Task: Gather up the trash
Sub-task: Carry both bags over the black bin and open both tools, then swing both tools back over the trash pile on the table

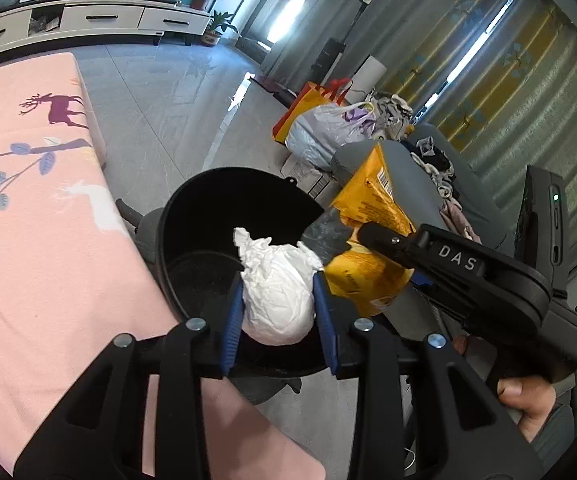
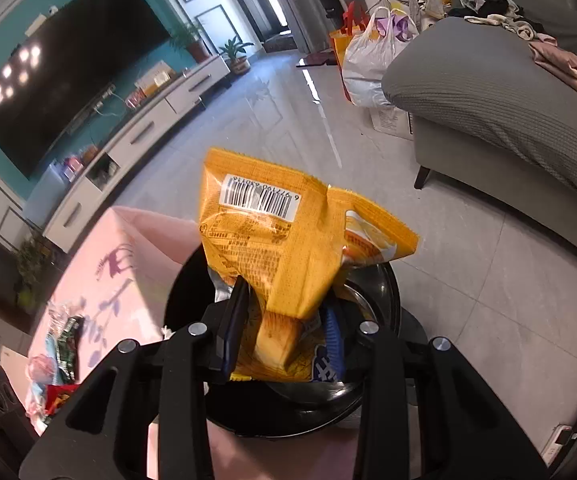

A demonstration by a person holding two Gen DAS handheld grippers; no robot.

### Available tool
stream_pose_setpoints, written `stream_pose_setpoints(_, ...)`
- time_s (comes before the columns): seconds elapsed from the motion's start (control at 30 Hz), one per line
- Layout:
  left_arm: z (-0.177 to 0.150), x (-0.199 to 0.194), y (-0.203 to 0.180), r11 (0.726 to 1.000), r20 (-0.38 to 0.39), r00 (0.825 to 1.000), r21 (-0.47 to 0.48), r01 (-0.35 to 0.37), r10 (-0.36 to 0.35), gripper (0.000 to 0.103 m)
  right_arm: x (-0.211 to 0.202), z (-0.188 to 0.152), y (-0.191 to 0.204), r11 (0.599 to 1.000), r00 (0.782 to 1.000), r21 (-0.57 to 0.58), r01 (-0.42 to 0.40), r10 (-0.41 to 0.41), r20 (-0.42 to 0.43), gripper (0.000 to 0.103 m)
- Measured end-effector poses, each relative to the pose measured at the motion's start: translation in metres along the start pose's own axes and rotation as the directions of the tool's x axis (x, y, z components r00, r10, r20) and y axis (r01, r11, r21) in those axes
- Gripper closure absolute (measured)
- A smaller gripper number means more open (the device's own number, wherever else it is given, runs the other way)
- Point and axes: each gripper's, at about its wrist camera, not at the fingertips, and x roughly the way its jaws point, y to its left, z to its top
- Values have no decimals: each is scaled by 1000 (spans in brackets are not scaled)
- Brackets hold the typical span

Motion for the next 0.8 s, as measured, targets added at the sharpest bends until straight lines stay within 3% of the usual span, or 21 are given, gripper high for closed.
stream_pose_setpoints(0.1, -1, 1, -1, 1000, 1, 1000, 10, -13, 13, 61, 4, 1, 3, 1000, 1000, -13, 21, -21, -8, 62)
stream_pose_setpoints(0.23, -1, -5, -1, 1000, 15, 1000, 11, -9, 9, 31, 1, 3, 6, 999, 1000, -21, 29, -29, 5, 49)
stream_pose_setpoints(0.27, -1, -8, -2, 1000, 20, 1000, 14, -12, 11, 25, -2, 3, 7, 999, 999, -28, 34, -34, 11, 40)
stream_pose_setpoints(0.37, -1, -20, -2, 999, 41, 999, 30, -25, 24, 15, -11, 3, 13, 998, 999, -44, 36, -35, 39, 31)
stream_pose_setpoints(0.63, -2, -95, 20, 996, 143, 986, -6, -87, 87, 3, -45, -2, 46, 993, 994, -118, -14, 27, 109, 15)
stream_pose_setpoints(0.73, -9, -140, 38, 983, 203, 962, -29, -181, 183, 3, -59, -8, 68, 983, 988, -177, -46, 70, 134, 9)
stream_pose_setpoints(0.8, -17, -172, 55, 967, 250, 934, -70, -247, 256, 3, -67, -13, 82, 975, 985, -213, -69, 101, 142, 6)
